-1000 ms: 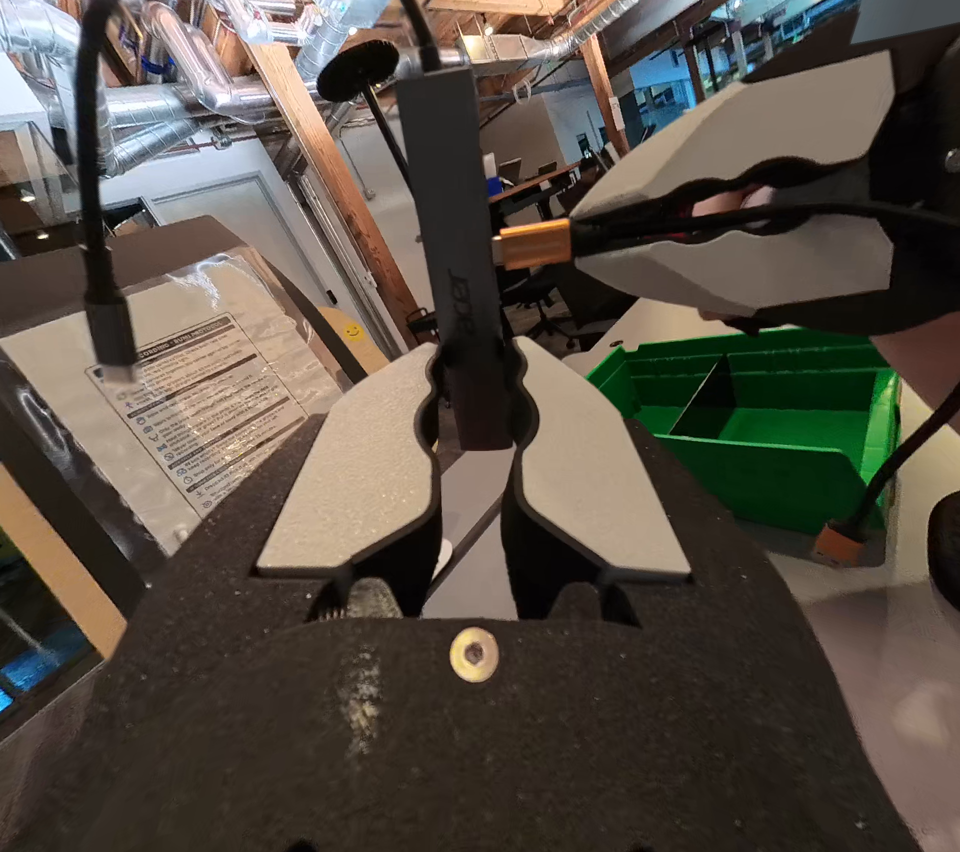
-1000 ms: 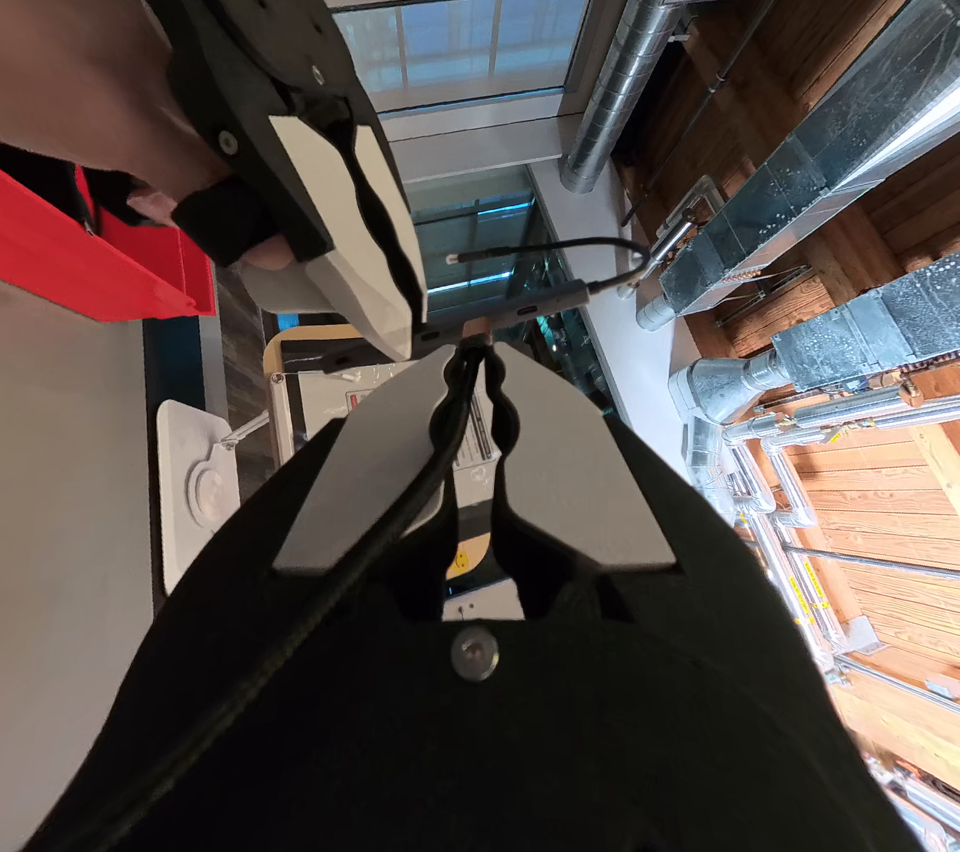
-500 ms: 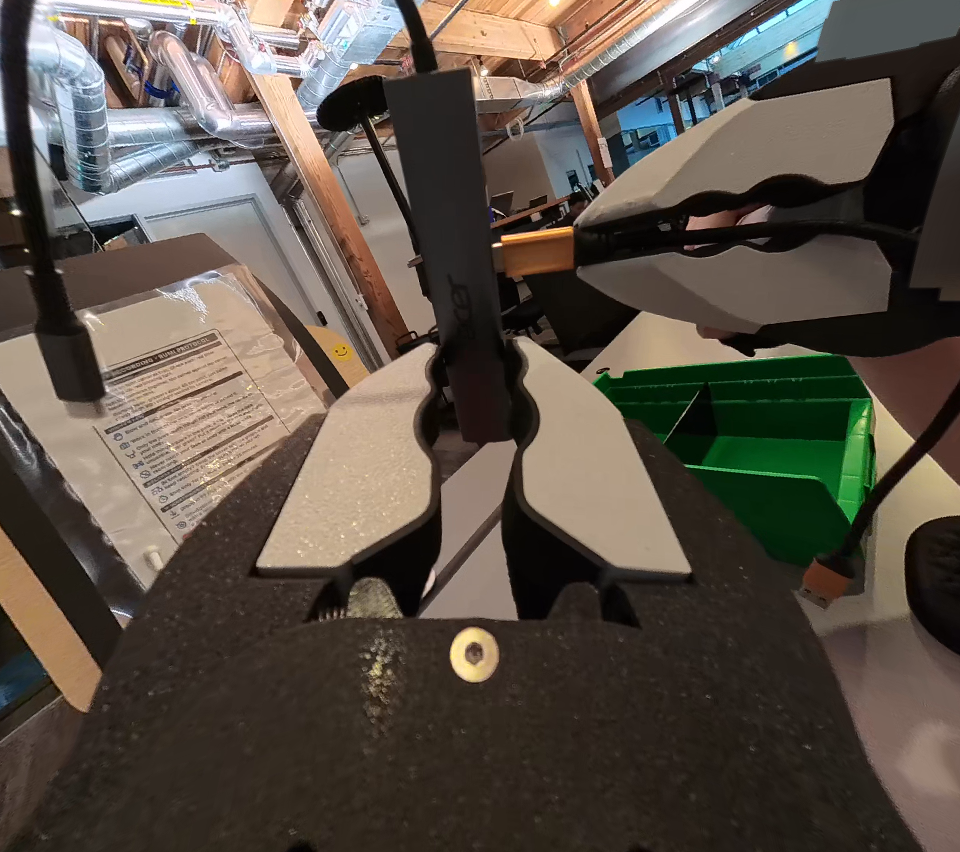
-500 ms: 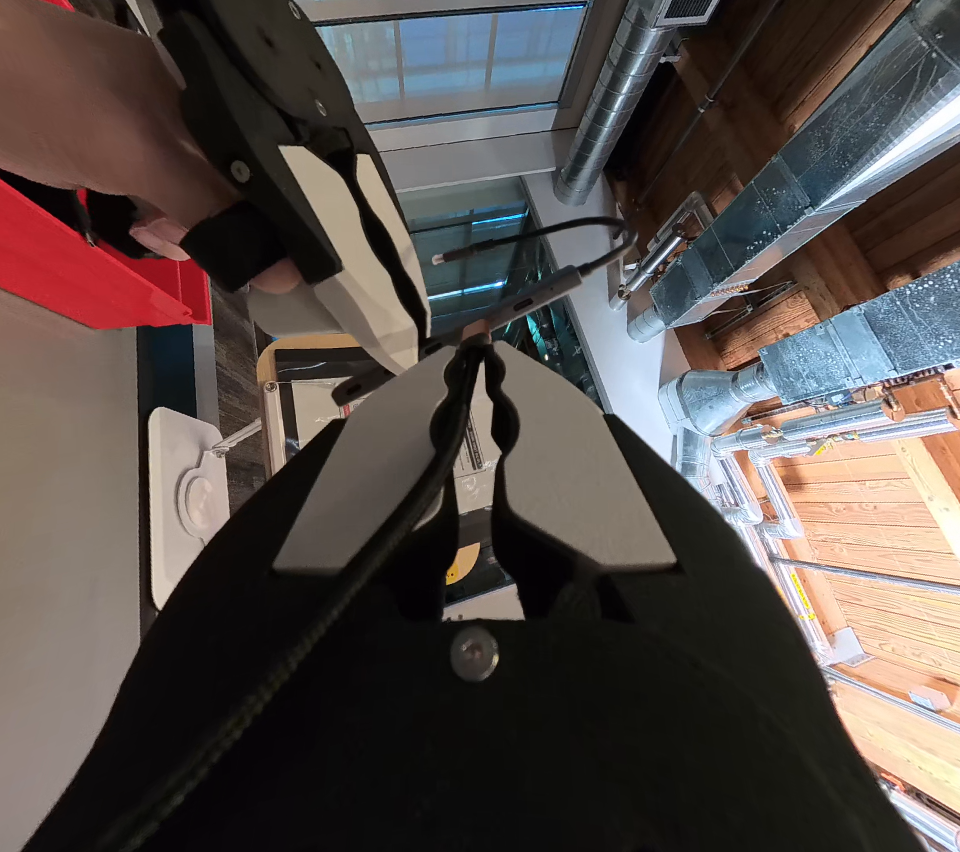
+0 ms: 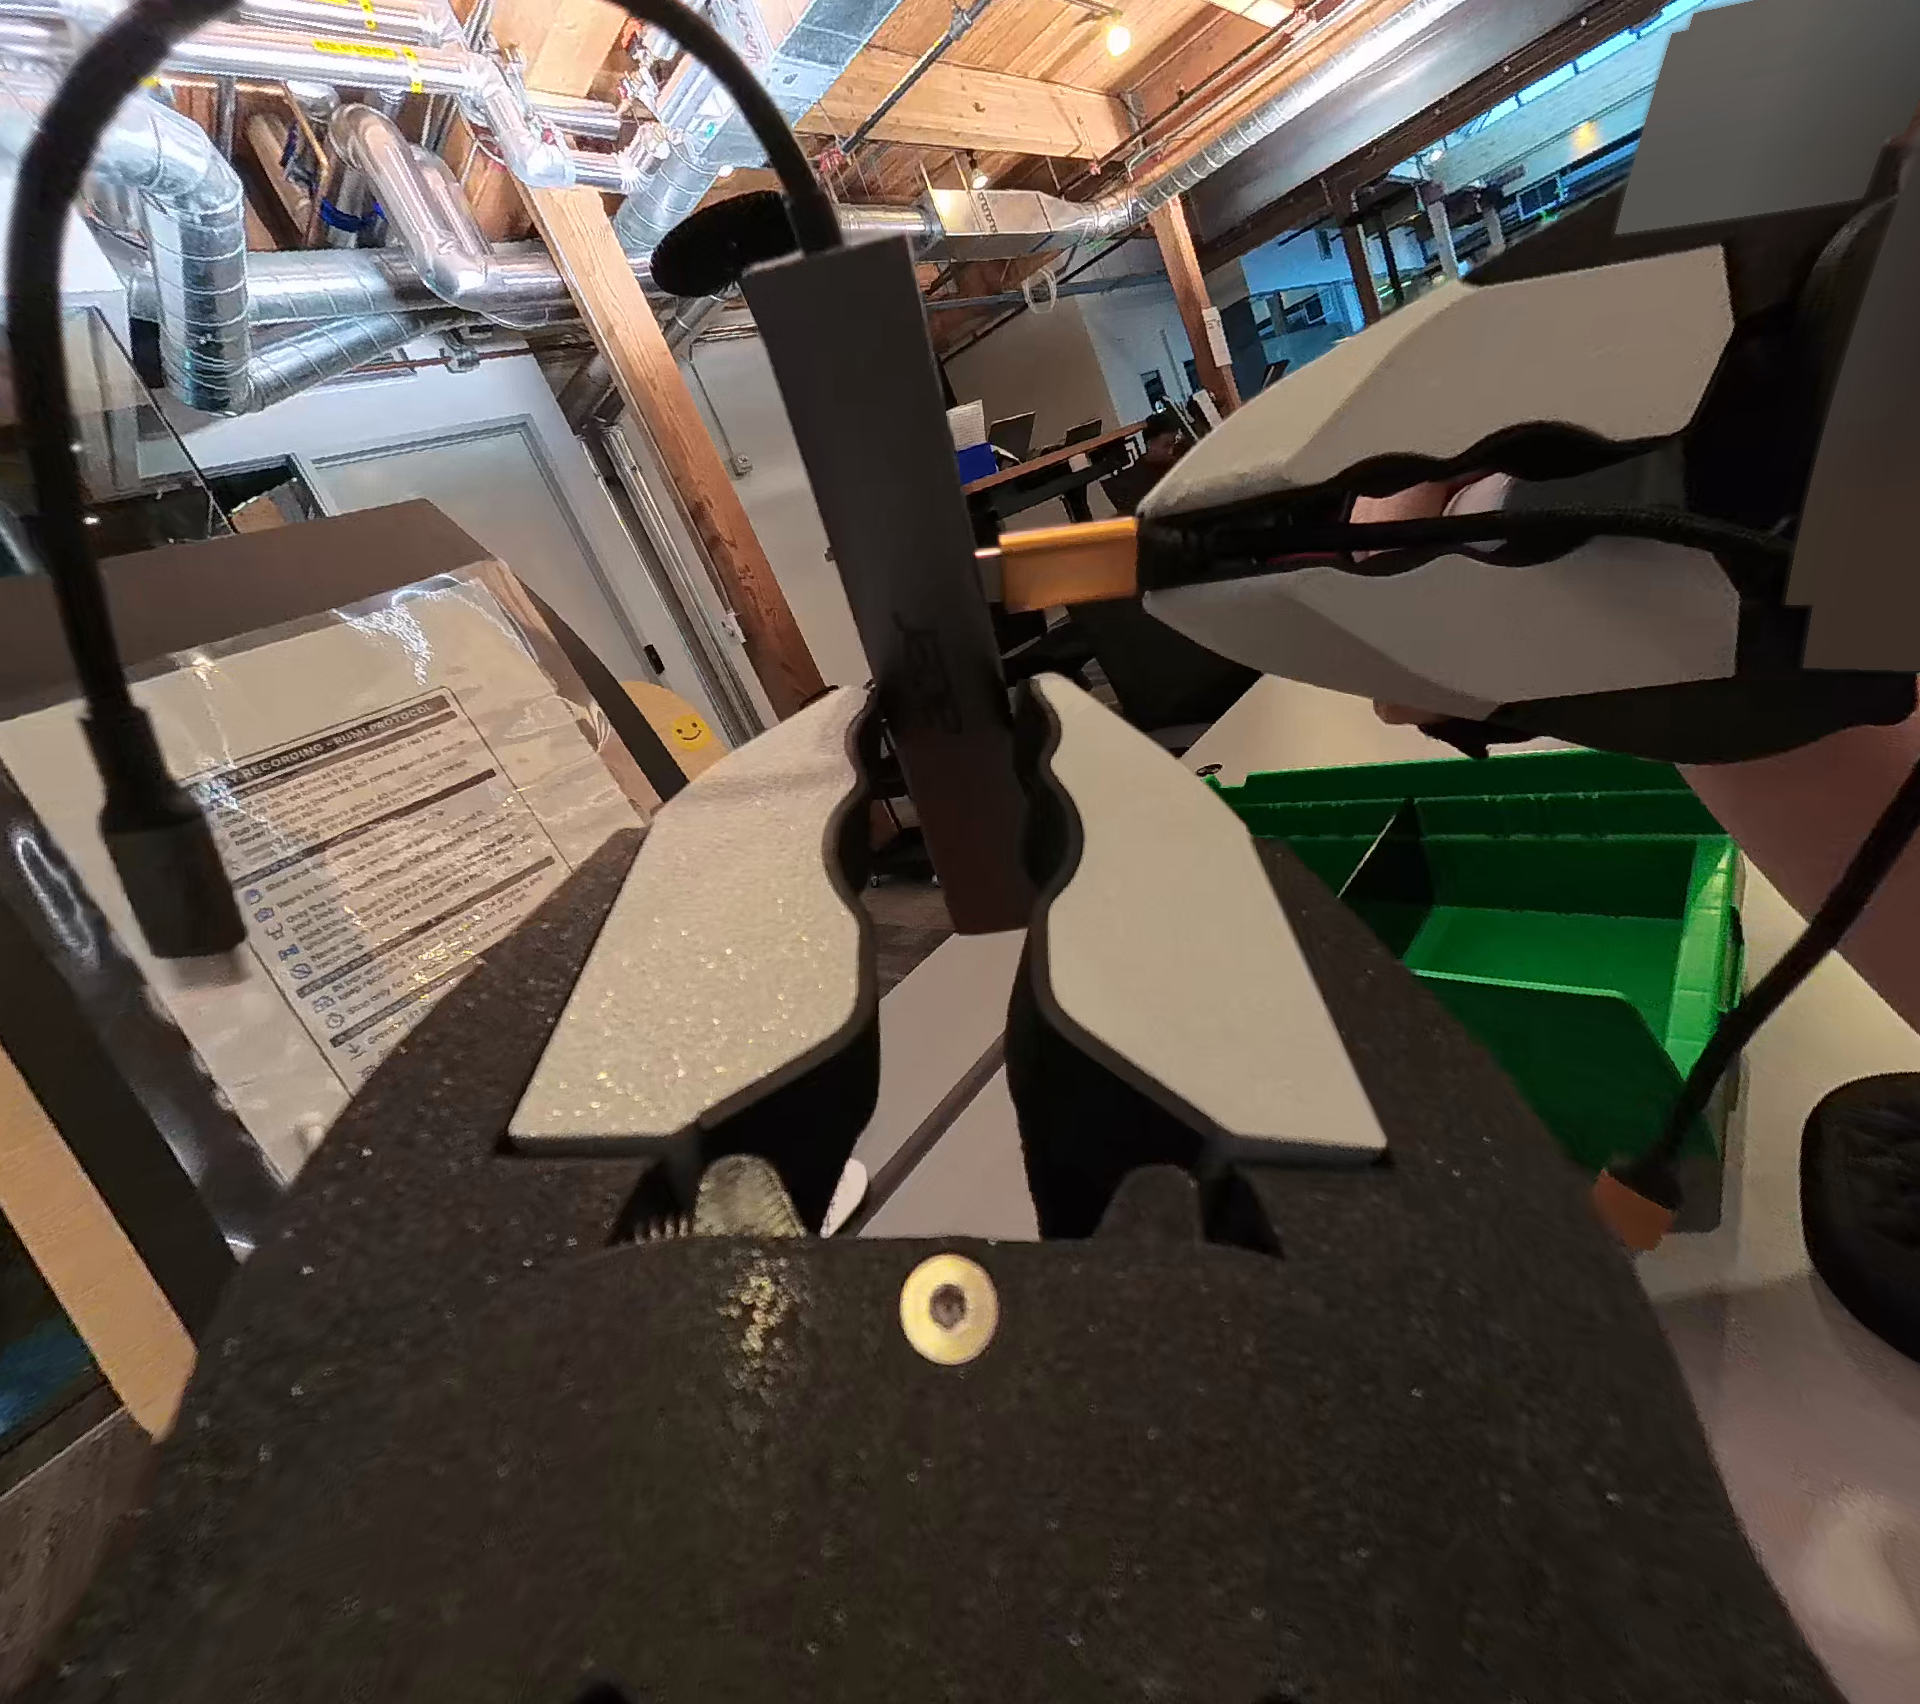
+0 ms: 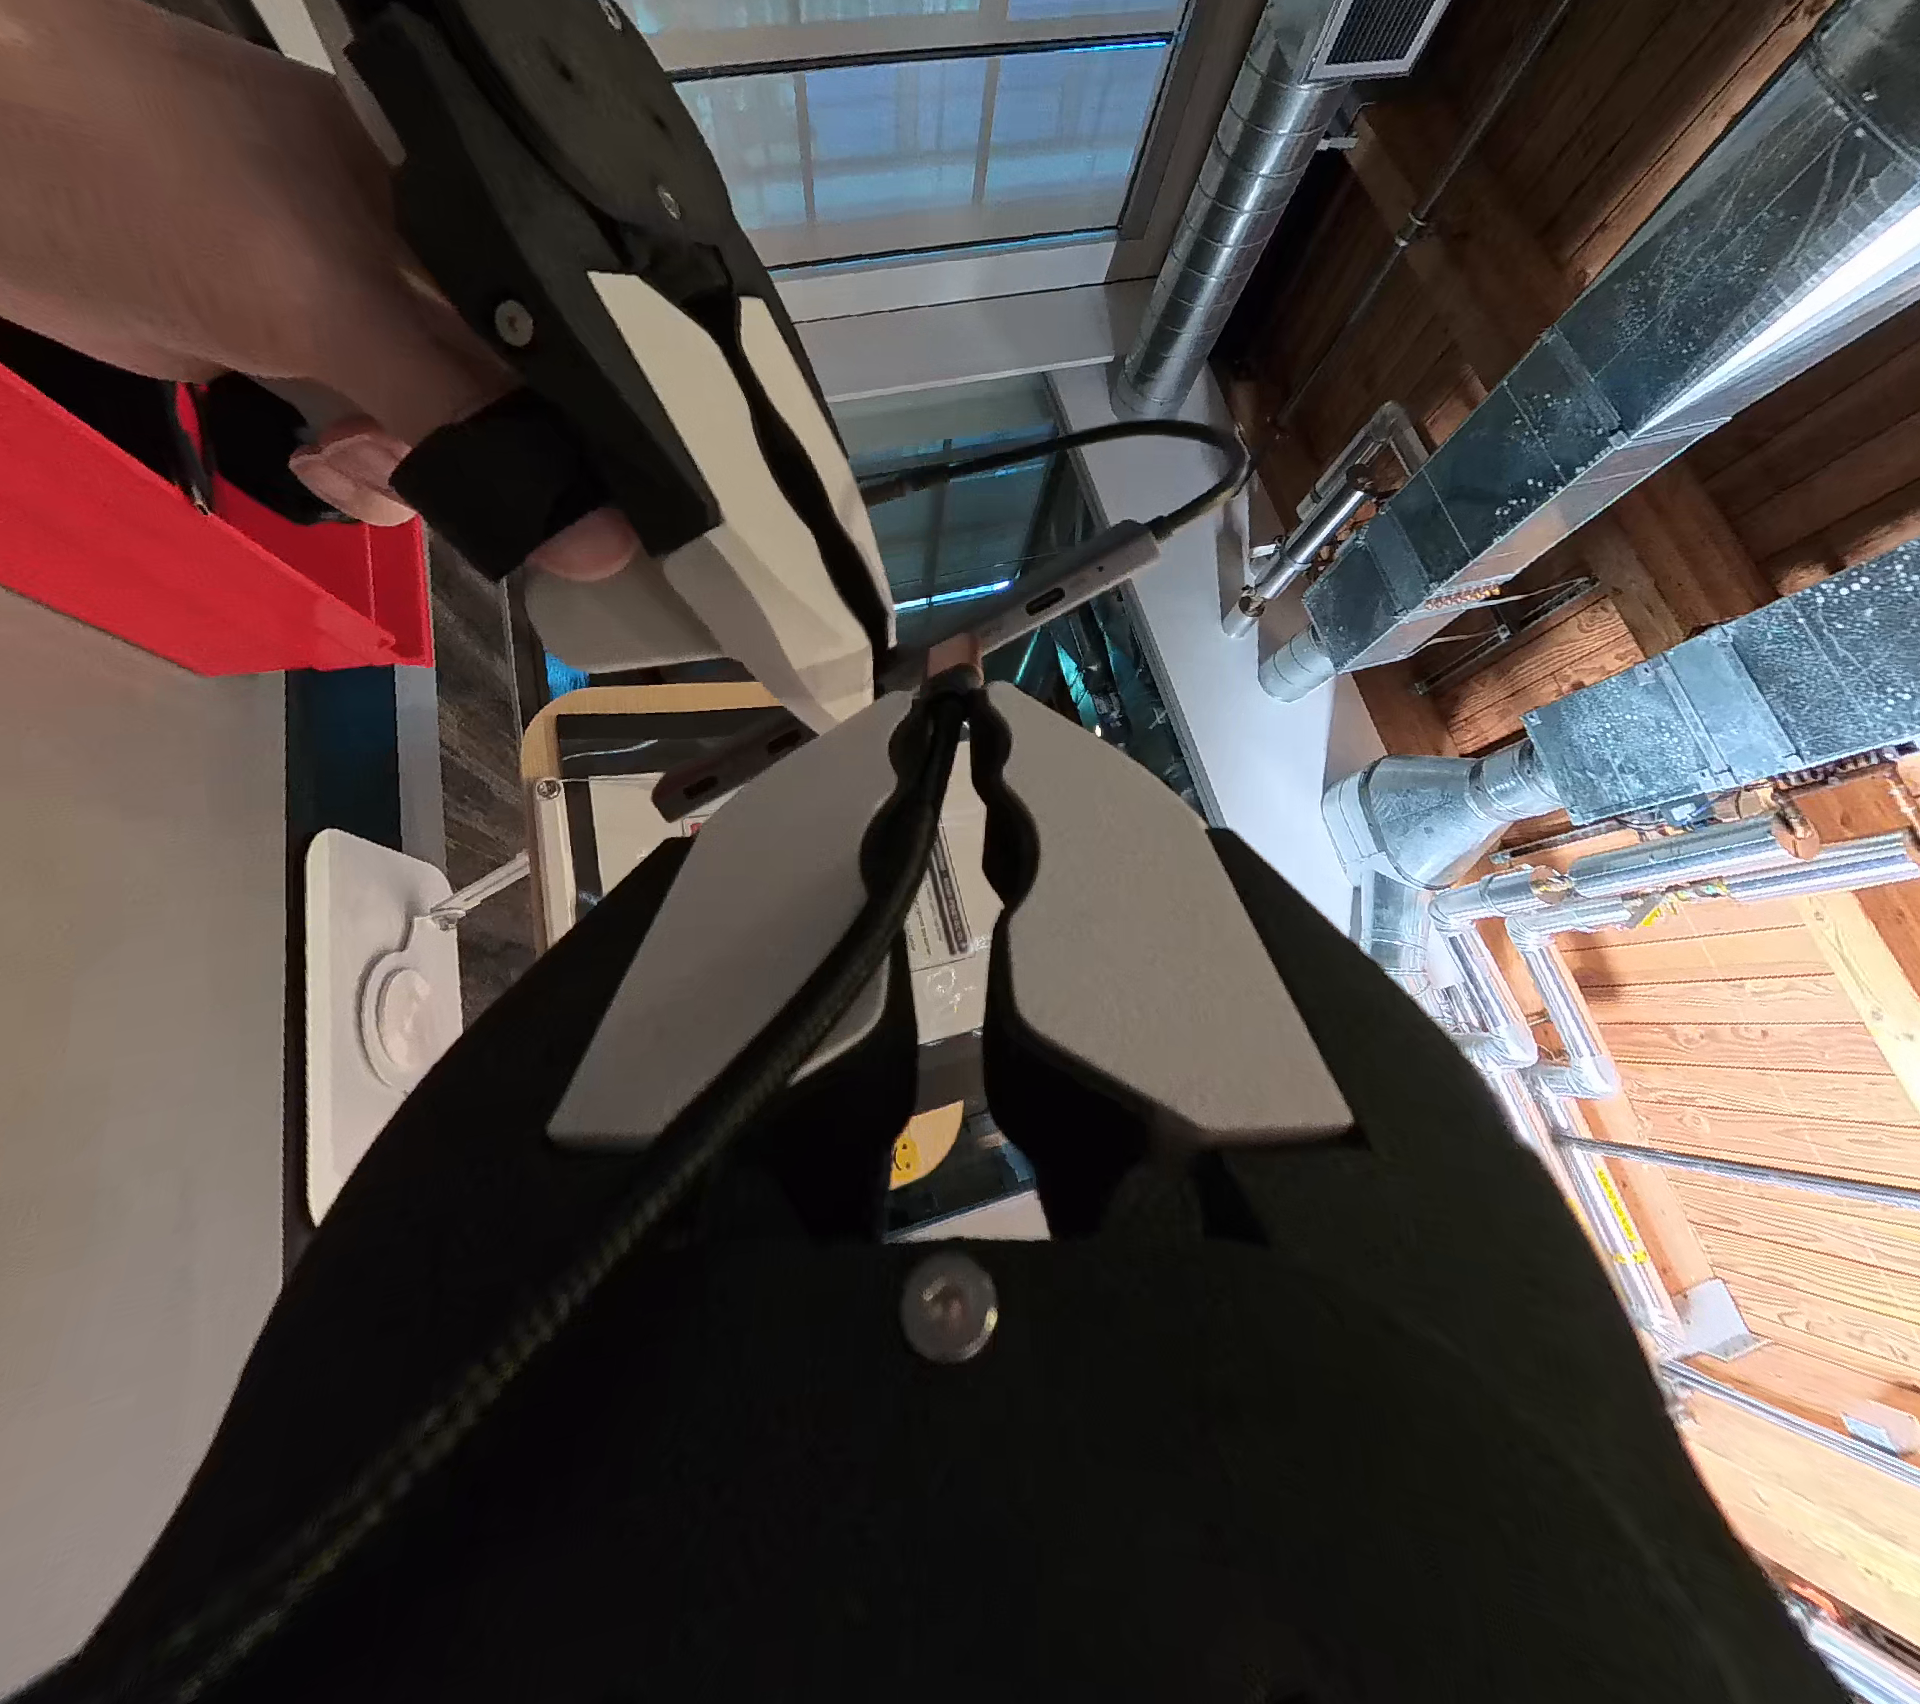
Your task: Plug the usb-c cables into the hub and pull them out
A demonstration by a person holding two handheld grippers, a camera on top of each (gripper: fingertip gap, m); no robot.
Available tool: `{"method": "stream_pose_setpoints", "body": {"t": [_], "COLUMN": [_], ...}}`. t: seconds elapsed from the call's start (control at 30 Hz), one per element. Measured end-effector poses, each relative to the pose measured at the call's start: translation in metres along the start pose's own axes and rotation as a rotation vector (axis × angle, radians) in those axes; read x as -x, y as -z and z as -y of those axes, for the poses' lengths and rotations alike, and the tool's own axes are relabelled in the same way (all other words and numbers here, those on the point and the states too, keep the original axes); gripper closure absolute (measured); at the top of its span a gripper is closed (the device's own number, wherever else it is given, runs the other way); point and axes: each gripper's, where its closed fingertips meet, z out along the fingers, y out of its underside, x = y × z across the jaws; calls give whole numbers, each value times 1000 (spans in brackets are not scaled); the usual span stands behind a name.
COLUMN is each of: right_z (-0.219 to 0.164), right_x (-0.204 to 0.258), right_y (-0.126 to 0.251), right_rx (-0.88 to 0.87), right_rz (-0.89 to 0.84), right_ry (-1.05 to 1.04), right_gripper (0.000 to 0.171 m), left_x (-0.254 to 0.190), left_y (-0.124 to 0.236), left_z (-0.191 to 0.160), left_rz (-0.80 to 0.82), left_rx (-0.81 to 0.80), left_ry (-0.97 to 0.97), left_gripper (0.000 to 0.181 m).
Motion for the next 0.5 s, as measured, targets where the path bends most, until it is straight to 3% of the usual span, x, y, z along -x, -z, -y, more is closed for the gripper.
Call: {"method": "stream_pose_setpoints", "body": {"t": [0.23,0.5], "right_z": [-1,0], "right_x": [3,1], "right_y": [-1,2], "right_rx": [-2,-41], "right_rz": [14,35], "right_ry": [-17,-99], "right_gripper": [163,163], "left_x": [3,2], "left_y": [2,6], "left_z": [2,5], "left_rz": [16,44], "left_rx": [2,41], "left_ry": [-19,-176], "left_gripper": [155,158]}}
